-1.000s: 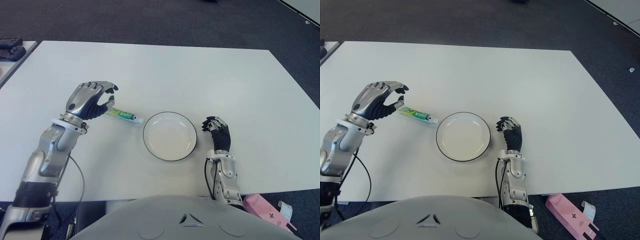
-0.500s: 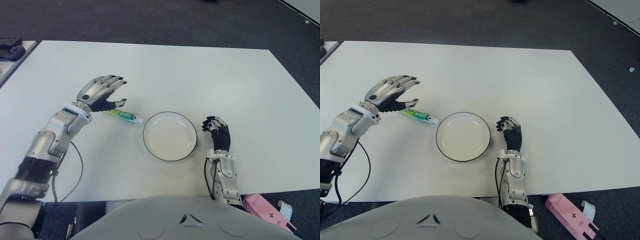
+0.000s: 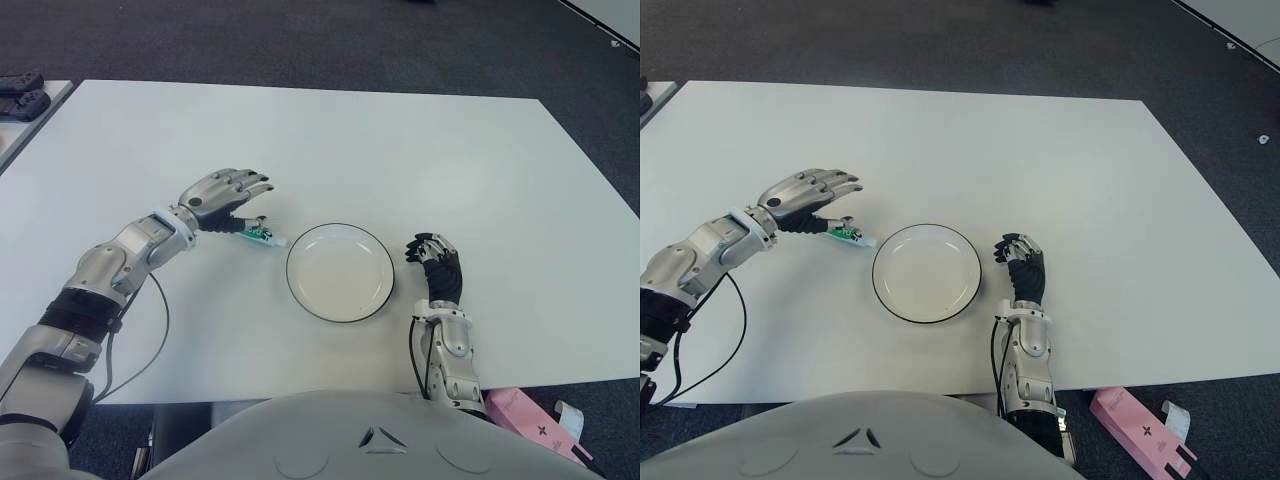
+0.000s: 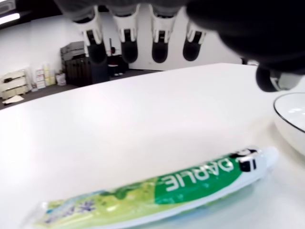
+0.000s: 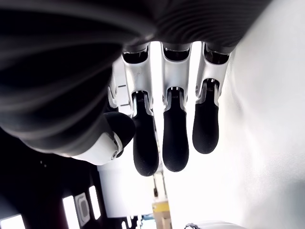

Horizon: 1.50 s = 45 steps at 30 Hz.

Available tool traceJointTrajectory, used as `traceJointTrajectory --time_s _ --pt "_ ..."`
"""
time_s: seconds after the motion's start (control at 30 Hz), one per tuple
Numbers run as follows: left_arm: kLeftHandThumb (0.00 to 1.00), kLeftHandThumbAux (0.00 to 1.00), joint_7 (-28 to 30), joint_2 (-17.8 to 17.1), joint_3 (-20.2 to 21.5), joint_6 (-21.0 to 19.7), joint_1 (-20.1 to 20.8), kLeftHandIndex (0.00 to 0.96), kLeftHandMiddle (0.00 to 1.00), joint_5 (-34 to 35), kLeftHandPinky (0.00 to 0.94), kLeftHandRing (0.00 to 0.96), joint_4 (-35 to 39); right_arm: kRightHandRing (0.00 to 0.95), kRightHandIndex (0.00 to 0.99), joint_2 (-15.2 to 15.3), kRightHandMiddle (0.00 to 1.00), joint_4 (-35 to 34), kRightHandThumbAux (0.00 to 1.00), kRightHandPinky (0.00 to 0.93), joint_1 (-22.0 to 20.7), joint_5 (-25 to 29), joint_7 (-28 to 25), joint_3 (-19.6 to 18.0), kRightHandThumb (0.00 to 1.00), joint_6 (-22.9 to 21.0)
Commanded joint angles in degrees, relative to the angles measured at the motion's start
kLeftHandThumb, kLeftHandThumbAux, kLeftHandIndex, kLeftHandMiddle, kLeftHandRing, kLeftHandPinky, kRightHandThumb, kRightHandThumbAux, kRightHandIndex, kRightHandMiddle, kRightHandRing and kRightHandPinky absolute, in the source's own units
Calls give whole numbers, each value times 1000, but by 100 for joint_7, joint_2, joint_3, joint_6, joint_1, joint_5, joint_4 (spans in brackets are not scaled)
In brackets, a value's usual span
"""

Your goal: Put the toothpaste on the table into the plate.

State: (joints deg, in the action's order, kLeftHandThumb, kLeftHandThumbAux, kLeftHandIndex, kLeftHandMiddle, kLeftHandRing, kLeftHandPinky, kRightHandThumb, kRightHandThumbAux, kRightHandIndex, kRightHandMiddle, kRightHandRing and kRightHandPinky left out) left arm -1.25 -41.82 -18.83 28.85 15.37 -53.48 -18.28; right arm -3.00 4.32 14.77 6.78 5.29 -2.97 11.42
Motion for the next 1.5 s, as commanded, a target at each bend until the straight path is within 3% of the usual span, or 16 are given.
traceJointTrajectory --time_s 0.03,0.2,0.37,0.73,1.1,1.5 --pt "452 109 -30 -132 -238 238 189 0 0 -106 0 0 -233 552 432 -177 564 68 722 540 155 10 51 -7 706 -171" --pt "460 76 21 -190 -413 435 299 0 0 -137 0 0 -324 551 432 -195 562 16 722 540 175 17 88 -12 707 -240" --pt "472 64 452 -278 -596 701 281 0 0 32 0 0 -191 549 432 -199 559 -28 722 532 191 -8 130 -6 706 -285" --pt "486 111 1472 -586 -597 1087 -118 0 0 792 0 0 280 544 432 -159 560 -47 722 528 195 -80 208 -19 706 -315" --pt "498 137 2208 -799 -478 1126 -248 0 0 1262 0 0 681 549 432 -158 560 -107 722 538 248 -95 202 -2 706 -332" --pt "524 155 3095 -997 -427 757 -480 0 0 1400 1 0 1229 550 433 -185 568 -217 721 533 347 -82 226 -11 705 -375"
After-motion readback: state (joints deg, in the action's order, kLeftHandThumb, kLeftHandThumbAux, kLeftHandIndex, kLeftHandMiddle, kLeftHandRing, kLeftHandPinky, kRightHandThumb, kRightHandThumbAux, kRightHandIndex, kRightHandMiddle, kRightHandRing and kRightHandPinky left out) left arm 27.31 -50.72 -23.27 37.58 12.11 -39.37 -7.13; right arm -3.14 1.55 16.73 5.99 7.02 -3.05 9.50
